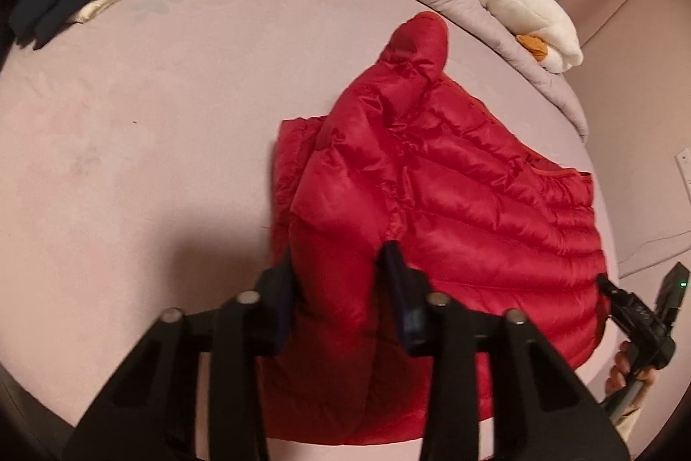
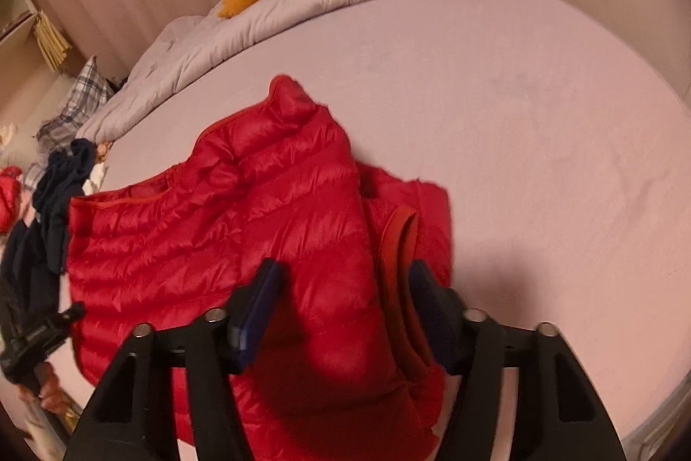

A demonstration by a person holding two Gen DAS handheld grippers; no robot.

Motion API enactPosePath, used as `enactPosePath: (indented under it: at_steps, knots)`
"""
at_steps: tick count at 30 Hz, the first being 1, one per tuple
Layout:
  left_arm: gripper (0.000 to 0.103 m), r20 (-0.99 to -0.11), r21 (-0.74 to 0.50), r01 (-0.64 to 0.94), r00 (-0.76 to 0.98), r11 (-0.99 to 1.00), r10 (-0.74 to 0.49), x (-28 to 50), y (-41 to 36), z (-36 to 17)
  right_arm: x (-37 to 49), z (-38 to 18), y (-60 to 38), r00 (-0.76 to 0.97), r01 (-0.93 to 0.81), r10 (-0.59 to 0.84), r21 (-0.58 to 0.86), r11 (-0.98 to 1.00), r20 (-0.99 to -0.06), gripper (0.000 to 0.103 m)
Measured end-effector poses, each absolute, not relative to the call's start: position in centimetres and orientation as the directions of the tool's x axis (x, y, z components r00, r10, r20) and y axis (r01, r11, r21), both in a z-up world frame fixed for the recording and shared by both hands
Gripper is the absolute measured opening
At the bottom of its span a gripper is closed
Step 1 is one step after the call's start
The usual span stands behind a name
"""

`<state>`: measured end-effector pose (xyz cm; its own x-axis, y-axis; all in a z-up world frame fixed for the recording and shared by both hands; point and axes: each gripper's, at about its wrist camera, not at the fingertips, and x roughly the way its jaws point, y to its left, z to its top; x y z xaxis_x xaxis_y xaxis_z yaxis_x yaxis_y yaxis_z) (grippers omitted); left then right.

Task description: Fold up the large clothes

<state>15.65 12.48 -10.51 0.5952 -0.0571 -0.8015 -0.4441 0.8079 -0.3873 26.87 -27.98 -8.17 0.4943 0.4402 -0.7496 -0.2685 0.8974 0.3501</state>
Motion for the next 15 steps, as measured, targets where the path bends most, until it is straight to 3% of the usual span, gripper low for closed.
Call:
enactPosePath:
  at_steps: [2, 5, 10, 15]
  knots:
    - [0.018, -0.79, -0.365, -0.431, 0.613, 0.825, -0.029, 15.7, 12.1, -9.6, 26.7, -8.0, -28.0, 0.496, -0.27, 0.445, 0.355, 0.895, -0.746, 0.031]
    - [0.015, -0.769, -0.334, -0.418, 0.639, 0.845, 0.012, 16.0, 11.5, -8.1, 26.1, -6.7, -28.0, 0.524, -0.284, 0.46, 0.363, 0.888, -0.717, 0.014]
    - [0.015, -0.753, -0.331, -0.43, 0.657, 0.84, 0.039, 17.2, 12.0, -7.0, 25.4, -4.1, -28.2, 0.593, -0.291, 0.468, 0.368, 0.883, -0.655, 0.01]
    - [0.017, -0.8, -0.266, -0.45, 0.596, 0.852, 0.065, 18.8, 12.0, -9.3, 26.7, -6.2, -27.7, 0.58, -0.24, 0.399, 0.319, 0.917, -0.71, 0.01]
